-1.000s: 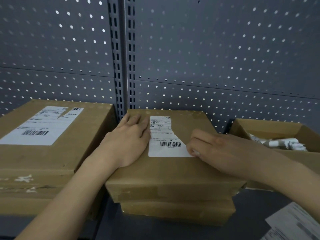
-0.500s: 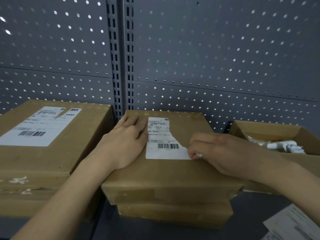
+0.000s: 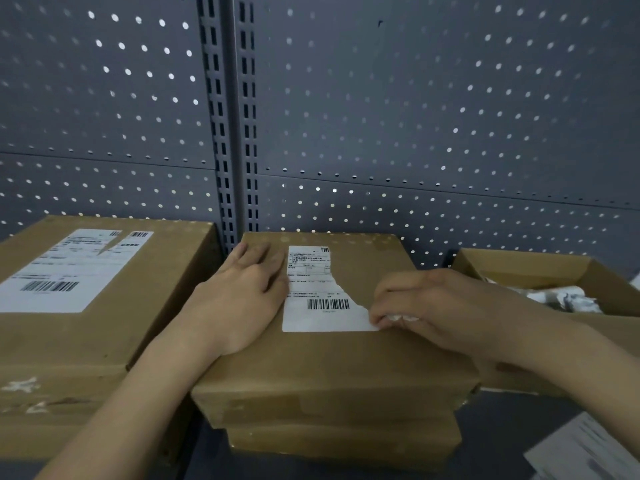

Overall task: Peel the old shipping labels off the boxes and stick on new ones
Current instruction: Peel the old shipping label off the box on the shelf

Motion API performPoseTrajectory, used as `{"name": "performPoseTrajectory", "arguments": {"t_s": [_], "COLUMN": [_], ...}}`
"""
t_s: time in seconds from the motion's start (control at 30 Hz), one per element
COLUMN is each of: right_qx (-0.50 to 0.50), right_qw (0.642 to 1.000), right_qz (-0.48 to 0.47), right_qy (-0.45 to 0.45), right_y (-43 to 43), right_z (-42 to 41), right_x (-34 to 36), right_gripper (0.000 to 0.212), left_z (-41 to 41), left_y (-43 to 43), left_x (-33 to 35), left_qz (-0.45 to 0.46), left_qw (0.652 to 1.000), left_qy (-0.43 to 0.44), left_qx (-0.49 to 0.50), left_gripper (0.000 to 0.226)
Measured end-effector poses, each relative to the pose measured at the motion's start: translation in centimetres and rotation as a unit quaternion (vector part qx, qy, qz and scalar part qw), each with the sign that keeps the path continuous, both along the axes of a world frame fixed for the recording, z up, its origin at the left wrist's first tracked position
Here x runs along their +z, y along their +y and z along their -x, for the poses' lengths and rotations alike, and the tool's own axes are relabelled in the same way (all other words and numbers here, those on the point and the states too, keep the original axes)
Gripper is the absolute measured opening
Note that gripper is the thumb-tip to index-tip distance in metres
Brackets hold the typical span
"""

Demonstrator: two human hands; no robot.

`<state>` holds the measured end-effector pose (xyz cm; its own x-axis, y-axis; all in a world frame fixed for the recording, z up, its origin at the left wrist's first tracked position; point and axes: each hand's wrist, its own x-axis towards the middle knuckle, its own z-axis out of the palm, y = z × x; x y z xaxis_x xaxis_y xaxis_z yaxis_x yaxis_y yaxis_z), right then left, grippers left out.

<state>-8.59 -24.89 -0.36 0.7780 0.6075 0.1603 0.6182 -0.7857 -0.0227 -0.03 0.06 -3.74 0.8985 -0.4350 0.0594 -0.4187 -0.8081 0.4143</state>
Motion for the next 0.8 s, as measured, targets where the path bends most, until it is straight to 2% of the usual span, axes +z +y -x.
{"name": "performPoseTrajectory", "arguments": {"t_s": [0.13, 0.43, 0.8], "right_qx": [0.026, 0.055, 0.041], "right_qw": [0.996, 0.992, 0.991], "right_qz": [0.058, 0.096, 0.074], "right_qy": [-0.055, -0.061, -0.106], "right_y": [0.8, 0.2, 0.2], "right_z": [-0.3, -0.6, -0.1], "right_x": [0.0, 0.1, -0.9], "right_gripper": [0.019, 0.026, 0.03], "left_z": [0.0, 0.1, 0.2], "left_y": [0.0, 0.1, -0.2], "left_x": [0.0, -0.2, 0.3], "left_qz": [-0.002, 0.001, -0.019], "left_qw": [1.0, 1.0, 1.0], "left_qy": [0.001, 0.0, -0.009], "left_qx": [0.002, 0.004, 0.001], "left_gripper": [0.053, 0.054, 0.052]}}
